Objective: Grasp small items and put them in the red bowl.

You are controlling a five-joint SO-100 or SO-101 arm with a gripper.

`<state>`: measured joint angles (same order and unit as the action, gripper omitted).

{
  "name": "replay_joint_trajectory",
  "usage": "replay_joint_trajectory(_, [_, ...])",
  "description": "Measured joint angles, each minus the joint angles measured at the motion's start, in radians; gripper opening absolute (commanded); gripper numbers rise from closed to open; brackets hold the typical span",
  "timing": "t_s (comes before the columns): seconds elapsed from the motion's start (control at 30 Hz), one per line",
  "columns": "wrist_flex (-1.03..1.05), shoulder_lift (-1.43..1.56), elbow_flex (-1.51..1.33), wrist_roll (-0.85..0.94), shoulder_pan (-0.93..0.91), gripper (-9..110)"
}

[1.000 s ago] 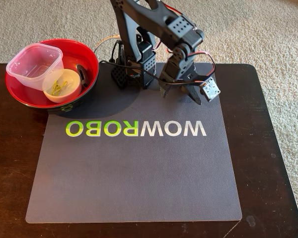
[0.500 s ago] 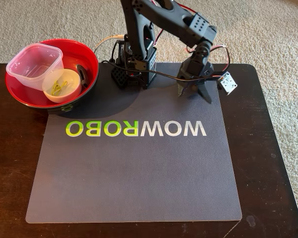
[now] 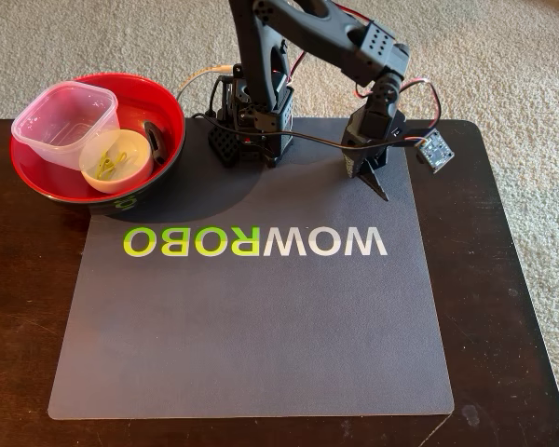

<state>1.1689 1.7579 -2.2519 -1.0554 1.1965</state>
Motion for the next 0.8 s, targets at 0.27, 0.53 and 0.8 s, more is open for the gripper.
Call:
replay_joint_trajectory(0.27, [0.043,0.124,-0.048,-0.133,-0.328,0])
replay_joint_trajectory(0.53, [0.052,0.256,-0.060,-0.229,-0.822,0])
replay_joint_trajectory(0.8, [0.071,0.706,-0.060,-0.060,-1.120,0])
